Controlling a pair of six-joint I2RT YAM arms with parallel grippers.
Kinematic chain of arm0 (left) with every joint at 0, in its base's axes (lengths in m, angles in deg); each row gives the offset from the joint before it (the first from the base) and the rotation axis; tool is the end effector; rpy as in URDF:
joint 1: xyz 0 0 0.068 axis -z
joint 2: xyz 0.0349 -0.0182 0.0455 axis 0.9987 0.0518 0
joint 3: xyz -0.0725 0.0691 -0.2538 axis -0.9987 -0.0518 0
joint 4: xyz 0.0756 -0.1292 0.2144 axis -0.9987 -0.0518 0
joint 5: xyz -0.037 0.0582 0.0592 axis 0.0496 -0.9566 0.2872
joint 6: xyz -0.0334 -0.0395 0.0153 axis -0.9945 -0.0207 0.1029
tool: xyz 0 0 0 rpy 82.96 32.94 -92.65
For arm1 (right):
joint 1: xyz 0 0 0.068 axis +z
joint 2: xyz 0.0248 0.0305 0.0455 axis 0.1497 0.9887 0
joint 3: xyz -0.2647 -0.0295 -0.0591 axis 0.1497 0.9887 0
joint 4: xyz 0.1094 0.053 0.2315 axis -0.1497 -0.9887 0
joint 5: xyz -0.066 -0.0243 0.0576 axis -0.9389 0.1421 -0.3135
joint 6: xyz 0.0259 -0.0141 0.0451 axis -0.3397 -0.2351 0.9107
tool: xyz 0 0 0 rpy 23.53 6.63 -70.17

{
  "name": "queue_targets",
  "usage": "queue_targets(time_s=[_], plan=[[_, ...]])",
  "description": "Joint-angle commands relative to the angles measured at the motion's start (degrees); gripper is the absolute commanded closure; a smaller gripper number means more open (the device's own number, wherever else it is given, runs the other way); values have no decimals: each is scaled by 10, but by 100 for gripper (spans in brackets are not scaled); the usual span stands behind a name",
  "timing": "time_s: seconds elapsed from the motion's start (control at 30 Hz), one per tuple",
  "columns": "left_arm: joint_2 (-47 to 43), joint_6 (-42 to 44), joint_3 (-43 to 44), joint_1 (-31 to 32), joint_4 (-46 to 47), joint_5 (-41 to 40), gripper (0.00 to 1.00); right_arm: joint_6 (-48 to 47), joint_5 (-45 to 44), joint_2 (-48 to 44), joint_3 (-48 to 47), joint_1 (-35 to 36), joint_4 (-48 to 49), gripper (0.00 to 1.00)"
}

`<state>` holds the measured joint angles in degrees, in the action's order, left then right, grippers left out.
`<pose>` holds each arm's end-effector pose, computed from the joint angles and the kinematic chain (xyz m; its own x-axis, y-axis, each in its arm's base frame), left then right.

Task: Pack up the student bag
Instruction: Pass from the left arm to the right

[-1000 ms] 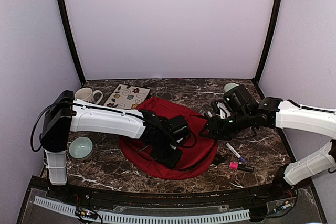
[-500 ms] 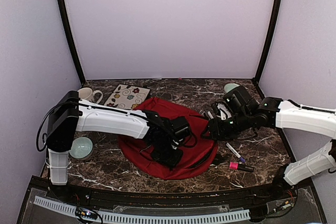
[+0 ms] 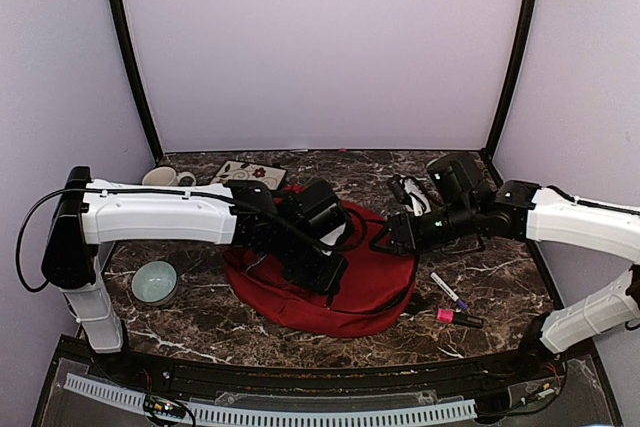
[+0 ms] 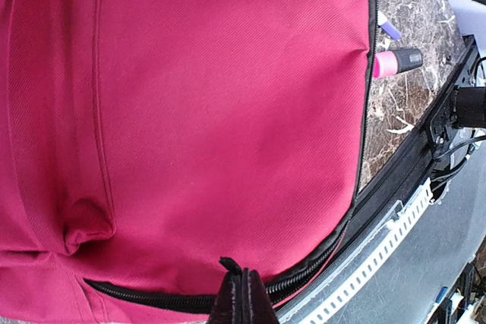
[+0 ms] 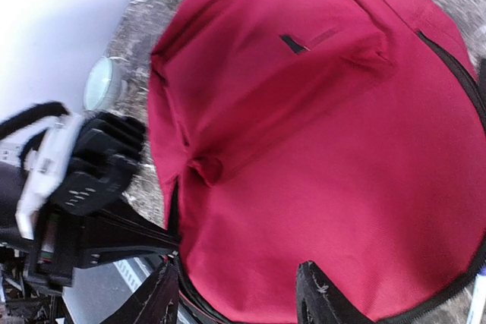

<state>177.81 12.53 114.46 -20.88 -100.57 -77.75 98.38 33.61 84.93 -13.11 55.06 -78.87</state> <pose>0.1556 -0.3614 0.2553 -0.8365 0.3987 -0.3759 0.5346 0.7447 -0.3995 0.1780 0.2024 0.2687 -0.8468 -0.1400 -0.5131 -0.4569 0.6854 0.5670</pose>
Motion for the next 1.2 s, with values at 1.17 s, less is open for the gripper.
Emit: queue_targets(time_s=[1.17], plan=[[-18, -37, 113, -23, 10, 60, 100, 22, -34, -39, 218, 124, 485, 48]])
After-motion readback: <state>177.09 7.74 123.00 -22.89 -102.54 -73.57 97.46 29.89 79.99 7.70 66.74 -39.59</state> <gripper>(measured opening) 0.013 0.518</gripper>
